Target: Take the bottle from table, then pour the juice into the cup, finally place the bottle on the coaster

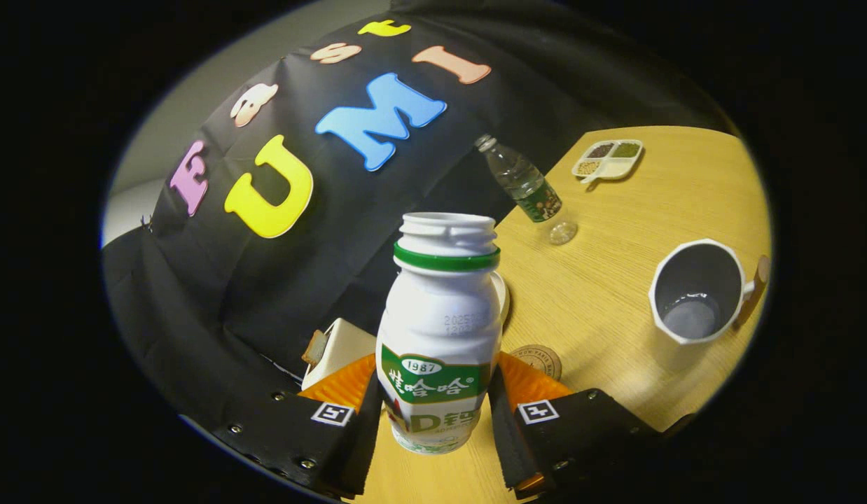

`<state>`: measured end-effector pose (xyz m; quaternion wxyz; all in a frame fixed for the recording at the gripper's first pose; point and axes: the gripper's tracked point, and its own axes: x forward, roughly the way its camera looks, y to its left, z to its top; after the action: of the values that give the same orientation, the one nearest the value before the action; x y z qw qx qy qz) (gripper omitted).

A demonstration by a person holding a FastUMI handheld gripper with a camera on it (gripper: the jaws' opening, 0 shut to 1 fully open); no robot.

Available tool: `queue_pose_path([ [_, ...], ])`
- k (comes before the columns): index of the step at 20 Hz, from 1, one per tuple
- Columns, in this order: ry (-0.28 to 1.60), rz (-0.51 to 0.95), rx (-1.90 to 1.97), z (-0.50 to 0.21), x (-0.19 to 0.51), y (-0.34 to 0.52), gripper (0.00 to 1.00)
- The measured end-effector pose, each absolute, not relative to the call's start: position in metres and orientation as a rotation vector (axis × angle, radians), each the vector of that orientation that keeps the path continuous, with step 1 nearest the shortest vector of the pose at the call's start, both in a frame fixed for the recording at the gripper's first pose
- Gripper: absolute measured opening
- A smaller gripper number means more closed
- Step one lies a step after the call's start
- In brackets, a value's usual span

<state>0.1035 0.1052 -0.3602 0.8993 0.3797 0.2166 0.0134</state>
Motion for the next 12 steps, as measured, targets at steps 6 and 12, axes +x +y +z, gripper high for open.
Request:
queue_pose_path([
  [6, 0.472, 0.058, 0.472, -0.358, 0.109, 0.116, 0.7],
  [12, 0.445, 0.075, 0.215, -0.349, 0.125, 0.122, 0.7],
])
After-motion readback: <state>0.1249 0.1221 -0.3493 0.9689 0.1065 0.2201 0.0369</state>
